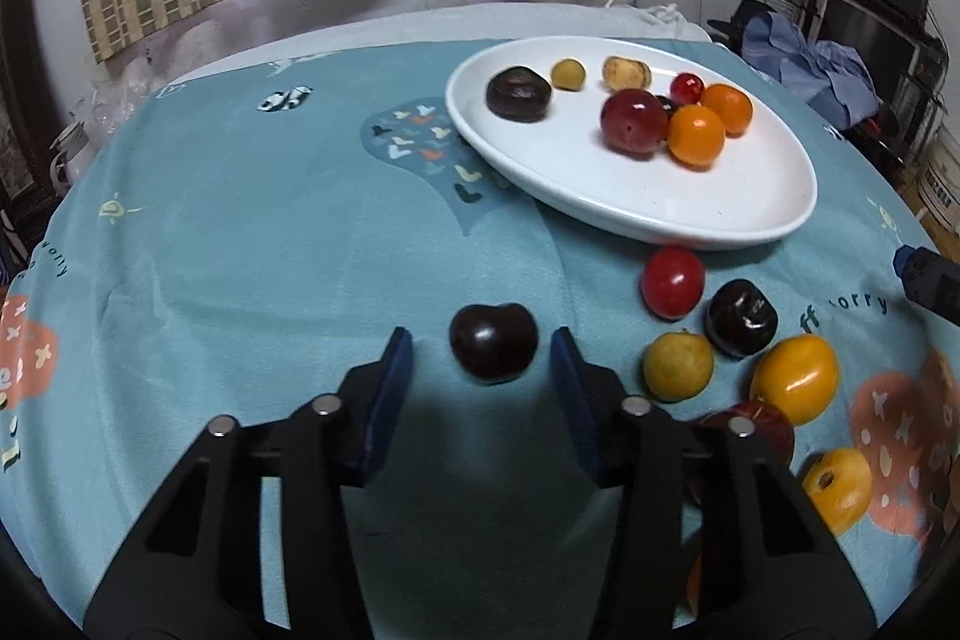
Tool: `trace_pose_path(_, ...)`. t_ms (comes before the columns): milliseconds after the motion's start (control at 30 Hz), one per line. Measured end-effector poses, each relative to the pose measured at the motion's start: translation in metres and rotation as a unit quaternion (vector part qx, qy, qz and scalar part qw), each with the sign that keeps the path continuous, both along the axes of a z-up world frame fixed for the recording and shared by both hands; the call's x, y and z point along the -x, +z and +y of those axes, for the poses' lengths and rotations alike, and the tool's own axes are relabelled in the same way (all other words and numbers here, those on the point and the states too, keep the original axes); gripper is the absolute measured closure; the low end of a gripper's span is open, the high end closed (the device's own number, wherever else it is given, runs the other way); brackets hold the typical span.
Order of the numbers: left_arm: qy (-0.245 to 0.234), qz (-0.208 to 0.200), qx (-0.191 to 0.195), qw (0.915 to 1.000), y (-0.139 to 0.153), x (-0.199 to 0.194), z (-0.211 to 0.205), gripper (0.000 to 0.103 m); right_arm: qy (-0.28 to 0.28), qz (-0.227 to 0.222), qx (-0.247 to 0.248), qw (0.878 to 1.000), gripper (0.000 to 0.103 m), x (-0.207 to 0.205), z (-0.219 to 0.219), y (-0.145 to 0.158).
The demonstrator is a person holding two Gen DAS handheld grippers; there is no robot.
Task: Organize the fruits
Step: 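Grasp a dark plum with the left tool while the right tool grasps another dark plum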
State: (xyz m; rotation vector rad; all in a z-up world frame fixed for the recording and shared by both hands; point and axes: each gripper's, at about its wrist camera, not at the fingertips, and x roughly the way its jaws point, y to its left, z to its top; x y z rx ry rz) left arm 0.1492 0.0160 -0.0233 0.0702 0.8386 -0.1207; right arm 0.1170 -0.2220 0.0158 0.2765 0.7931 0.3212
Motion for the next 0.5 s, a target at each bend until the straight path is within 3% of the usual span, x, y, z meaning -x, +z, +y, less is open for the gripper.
trace_pose_path(233, -0.012, 0.021, 0.032, 0.9992, -0.005, -0.011, 0.0, 0.062, 0.006, 0.002, 0.01, 1.0, 0.012, -0.001, 0.004, -0.004)
trace_pose_path(300, -0.004, 0.021, 0.039, 0.999, -0.005, -0.011, 0.004, 0.073, 0.007, 0.001, 0.01, 1.0, 0.012, -0.001, 0.004, -0.004)
trace_pose_path(367, 0.001, 0.021, 0.062, 0.9978, -0.005, -0.009, 0.012, 0.073, 0.013, -0.001, 0.01, 1.0, 0.012, -0.002, 0.006, -0.004)
trace_pose_path(500, 0.028, 0.012, 0.065, 0.9975, 0.002, 0.009, 0.023, 0.073, 0.031, -0.008, 0.015, 0.999, 0.012, -0.001, 0.012, -0.003)
